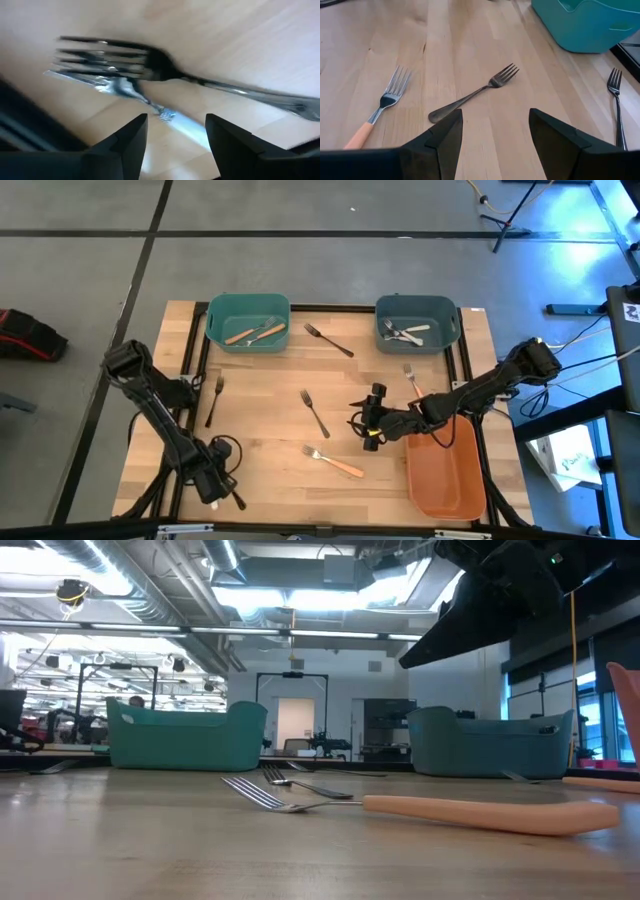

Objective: Sort silverware by color (type)
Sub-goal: Put the white fork into the blue bin

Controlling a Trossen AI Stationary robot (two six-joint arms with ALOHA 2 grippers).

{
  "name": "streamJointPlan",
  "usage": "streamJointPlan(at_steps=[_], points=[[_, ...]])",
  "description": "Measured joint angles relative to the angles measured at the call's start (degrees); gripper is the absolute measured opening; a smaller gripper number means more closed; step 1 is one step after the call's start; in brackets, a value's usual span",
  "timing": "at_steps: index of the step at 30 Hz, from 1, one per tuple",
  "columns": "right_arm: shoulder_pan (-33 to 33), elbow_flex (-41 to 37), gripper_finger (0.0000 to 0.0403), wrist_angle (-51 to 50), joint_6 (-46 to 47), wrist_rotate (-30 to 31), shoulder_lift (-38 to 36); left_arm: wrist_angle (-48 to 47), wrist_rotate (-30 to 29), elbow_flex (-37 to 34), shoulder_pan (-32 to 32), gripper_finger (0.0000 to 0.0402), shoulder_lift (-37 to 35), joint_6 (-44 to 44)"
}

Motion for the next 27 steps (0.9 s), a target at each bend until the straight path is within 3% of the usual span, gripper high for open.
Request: streamJointPlan(at_steps=[6, 13, 19, 27], points=[[0.0, 0.0, 0.0214, 0.2, -0.1, 0.0, 0.0, -4.5, -0.3, 3.9, -0.2, 0.0196, 0.0, -2.7], [0.0, 0.0, 0.0214, 0.1, -0.1, -0.8, 0.0, -0.3, -0.9, 3.2, -2.7, 0.0196, 2.0, -8.7], [0.0, 0.0, 0.0214, 0.4, -0.1, -0.9, 0.0, 1.4, 2.6, 3.1, -2.8, 0.0196, 7.1, -6.8], [0.0, 0.0, 0.0214, 1.3, -0.1, -0.9, 0.0, 2.8, 2.7, 3.3, -2.8, 0.0193, 9.1, -2.8]])
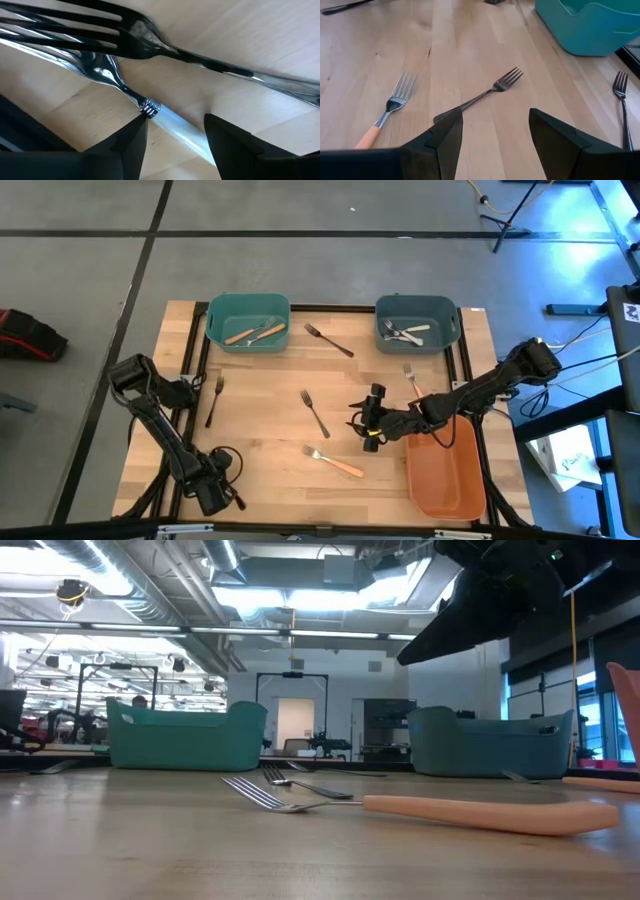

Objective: Sort silverware by color (type)
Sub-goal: Put the white fork into the blue bin

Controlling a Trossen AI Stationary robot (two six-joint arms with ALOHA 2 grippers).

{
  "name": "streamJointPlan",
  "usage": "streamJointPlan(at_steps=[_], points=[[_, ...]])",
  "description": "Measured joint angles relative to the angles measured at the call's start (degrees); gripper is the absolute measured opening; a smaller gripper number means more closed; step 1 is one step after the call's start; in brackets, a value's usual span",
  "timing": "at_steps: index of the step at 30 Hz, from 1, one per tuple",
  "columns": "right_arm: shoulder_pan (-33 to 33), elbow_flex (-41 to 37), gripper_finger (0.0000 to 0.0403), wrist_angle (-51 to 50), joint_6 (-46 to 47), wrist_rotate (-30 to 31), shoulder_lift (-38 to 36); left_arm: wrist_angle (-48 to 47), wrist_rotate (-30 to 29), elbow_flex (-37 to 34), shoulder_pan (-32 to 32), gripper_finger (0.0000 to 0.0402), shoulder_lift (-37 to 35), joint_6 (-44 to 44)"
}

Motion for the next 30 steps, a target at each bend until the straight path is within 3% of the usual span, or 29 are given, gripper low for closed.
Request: streamJointPlan(at_steps=[15, 30], points=[[0.0, 0.0, 0.0214, 0.0, 0.6, 0.0, 0.0, -3.5, 0.4, 0.0, -0.9, 0.0096, 0.2, -1.7], [0.0, 0.0, 0.0214, 0.0, 0.7, 0.0, 0.0, -10.3, -2.5, 0.1, -0.8, 0.0056, 0.2, -3.1]])
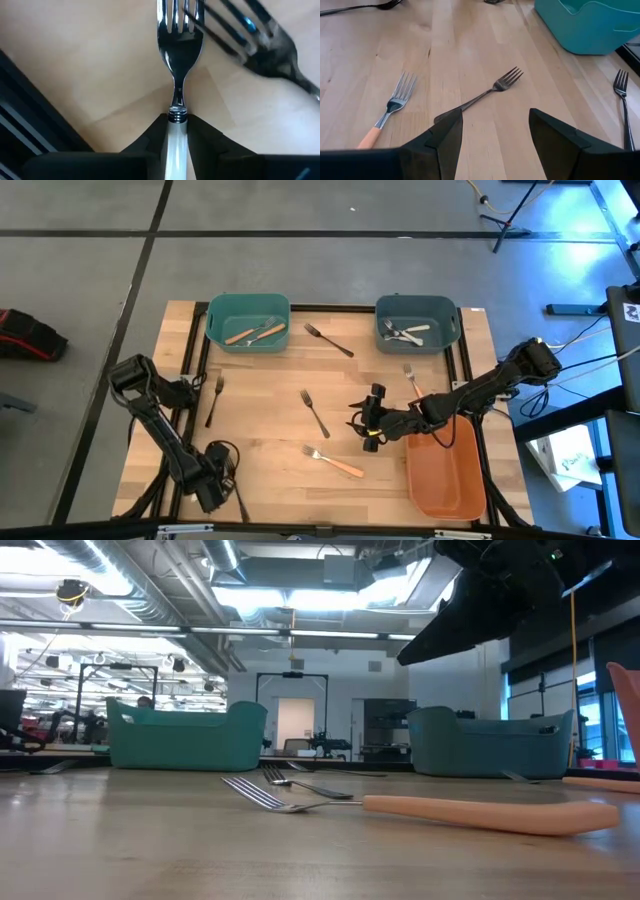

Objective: Sort silverware by color (type)
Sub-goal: Put the white fork into the blue bin

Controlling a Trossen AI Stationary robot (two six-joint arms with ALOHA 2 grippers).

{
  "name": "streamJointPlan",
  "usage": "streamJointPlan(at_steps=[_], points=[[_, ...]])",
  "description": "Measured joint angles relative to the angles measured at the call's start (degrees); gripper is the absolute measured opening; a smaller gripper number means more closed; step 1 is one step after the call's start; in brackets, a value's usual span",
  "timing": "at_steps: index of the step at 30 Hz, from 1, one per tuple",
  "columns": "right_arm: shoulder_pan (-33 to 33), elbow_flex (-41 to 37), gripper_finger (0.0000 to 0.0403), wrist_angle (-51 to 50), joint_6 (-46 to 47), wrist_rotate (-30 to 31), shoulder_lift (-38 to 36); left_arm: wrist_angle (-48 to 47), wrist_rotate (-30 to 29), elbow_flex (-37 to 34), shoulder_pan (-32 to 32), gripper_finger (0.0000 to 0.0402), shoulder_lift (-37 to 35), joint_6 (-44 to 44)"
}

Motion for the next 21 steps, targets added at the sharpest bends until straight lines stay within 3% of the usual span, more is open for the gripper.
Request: streamJointPlan(at_steps=[14, 21], points=[[0.0, 0.0, 0.0214, 0.1, 0.0, 0.0, 0.0, -15.8, -5.8, -0.7, 2.5, 0.0053, 0.2, 4.4], [0.0, 0.0, 0.0214, 0.4, 0.8, 0.0, 0.0, -15.4, -18.1, 1.0, 3.4, 0.0053, -3.9, 7.9]])
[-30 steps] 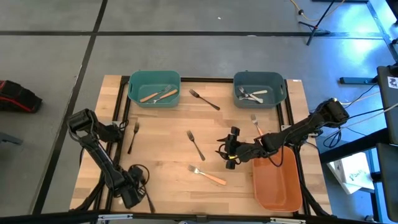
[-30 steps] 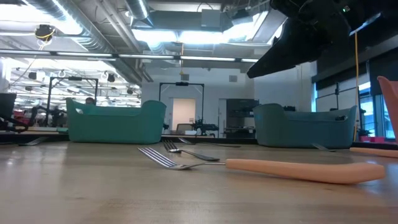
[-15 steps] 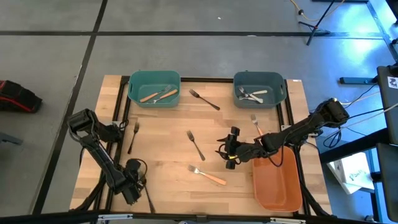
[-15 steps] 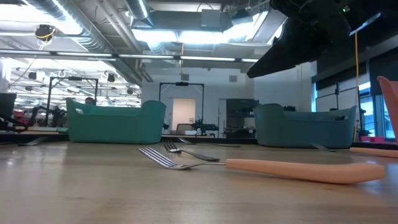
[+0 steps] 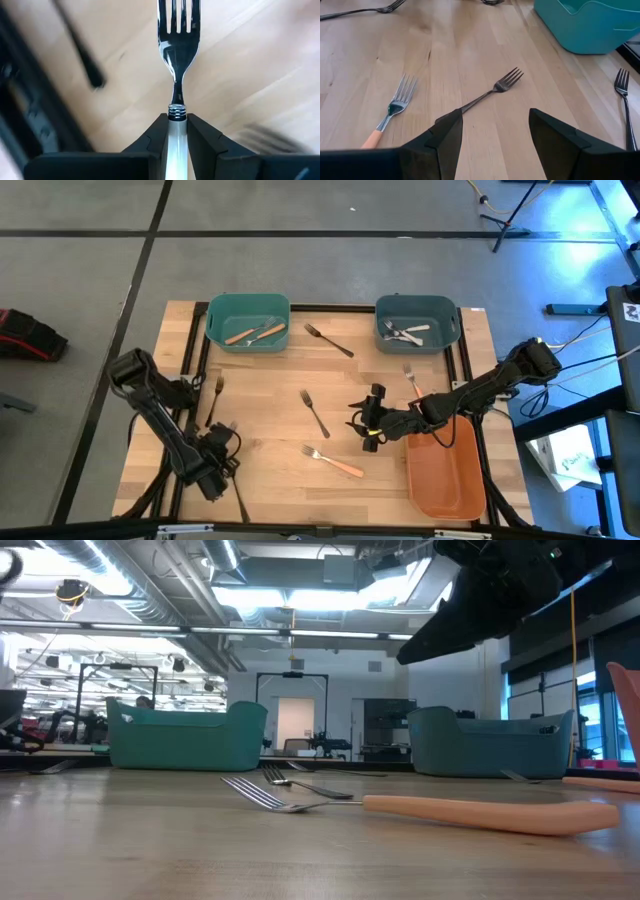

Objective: Sort silverware by color (type)
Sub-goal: Put the white fork into the blue bin

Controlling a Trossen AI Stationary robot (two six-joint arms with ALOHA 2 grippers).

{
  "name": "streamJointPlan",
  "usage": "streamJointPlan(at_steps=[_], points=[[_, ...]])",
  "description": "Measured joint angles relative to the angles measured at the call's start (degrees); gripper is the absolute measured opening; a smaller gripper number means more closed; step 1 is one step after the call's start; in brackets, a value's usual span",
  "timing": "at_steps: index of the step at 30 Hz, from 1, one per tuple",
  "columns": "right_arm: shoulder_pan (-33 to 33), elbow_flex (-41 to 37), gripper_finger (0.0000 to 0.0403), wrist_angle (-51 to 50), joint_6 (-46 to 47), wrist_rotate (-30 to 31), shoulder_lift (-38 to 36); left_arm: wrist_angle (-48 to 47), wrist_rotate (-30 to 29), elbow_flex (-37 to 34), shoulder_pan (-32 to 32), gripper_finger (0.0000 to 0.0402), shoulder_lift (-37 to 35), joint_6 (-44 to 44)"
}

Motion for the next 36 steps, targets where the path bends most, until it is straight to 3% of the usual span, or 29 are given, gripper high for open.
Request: streamJointPlan(at_steps=[9, 13, 19, 22, 26, 36], points=[[0.0, 0.0, 0.0214, 6.4, -1.0, 0.0, 1.6, 2.2, -27.9, 4.4, 0.0, 0.0053, -3.2, 14.4], [0.0, 0.0, 0.0214, 17.4, -4.9, -1.9, 6.1, 7.8, -41.3, 4.8, 0.3, 0.0053, -3.2, 24.6], [0.0, 0.0, 0.0214, 40.8, -10.9, -8.4, 13.7, 19.9, -53.4, 3.0, 0.9, 0.0053, -3.2, 39.1], [0.0, 1.4, 0.0214, 48.7, -13.6, -11.3, 17.4, 25.9, -57.1, 2.1, 2.2, 0.0053, -3.2, 46.0], [0.0, 6.7, 0.0214, 49.2, -15.2, -12.7, 22.3, 34.6, -59.4, 1.5, 4.6, 0.0053, -3.2, 54.8], [-1.0, 20.6, 0.0214, 49.1, -20.7, -9.1, 31.3, 50.7, -55.9, 1.4, 7.7, 0.0053, -2.9, 74.3]])
